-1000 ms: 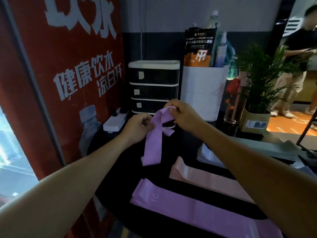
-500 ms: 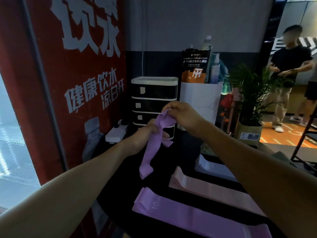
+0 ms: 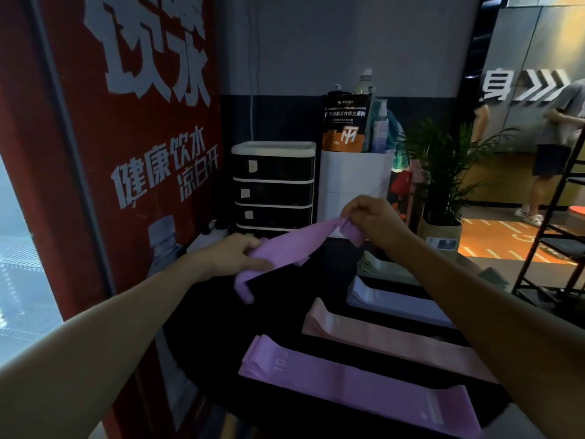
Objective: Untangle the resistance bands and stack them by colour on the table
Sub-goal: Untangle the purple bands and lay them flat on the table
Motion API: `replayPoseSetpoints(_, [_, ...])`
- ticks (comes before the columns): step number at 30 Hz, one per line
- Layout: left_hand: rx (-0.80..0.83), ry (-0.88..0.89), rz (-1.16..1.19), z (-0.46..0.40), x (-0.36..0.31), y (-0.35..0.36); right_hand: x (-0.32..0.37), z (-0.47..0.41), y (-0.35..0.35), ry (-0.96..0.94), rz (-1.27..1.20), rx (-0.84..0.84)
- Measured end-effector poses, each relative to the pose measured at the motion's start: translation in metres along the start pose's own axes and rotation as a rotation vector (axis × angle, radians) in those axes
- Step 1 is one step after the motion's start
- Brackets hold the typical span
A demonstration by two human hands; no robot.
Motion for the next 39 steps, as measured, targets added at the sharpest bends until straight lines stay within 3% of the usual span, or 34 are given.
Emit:
replayPoseSetpoints(2, [-0.005,-0.013,-0.154,0.010,0.007,-0.004,-0.010,0.010,-0.007,0.019,0.120,0.015])
replayPoseSetpoints(5, [-0.112,-0.020,-0.150,0.019,0.011,-0.010,-0.024,0.025,-0.013,0.031,0.213,0.011])
replayPoseSetpoints(10, [-0.170,-0.091,-0.129,0.032,0.014,-0.014,-0.037,0.057,-0.022,0.128,0.191,-0.056])
replayPoseSetpoints(16, [-0.187,-0.169,-0.126,0.049,0.022,-0.004,-0.052,0.098,-0.032,0.293,0.001,-0.143])
replayPoseSetpoints(24, [-0.295,-0.200,0.291,0.066,0.015,0.030,-0.067,0.149,-0.042,0.453,-0.140,-0.256])
replayPoseSetpoints(28, [-0.402,-0.178,0.331,0.067,0.016,0.048,-0.076,0.173,-0.047,0.499,-0.019,-0.319])
replayPoseSetpoints(39, [-0.456,-0.145,0.041,0.078,0.022,0.100,-0.096,0.214,-0.045,0.460,0.328,-0.310])
Point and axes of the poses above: each hand's wrist, its own z-axis away from the middle knuckle, its own y-axis out of the palm, x = y × z, the point moved 1 cm from there along -z, towards the middle knuckle, and after that the axes turned 2 degrees about -z, right-handed, at the moved point
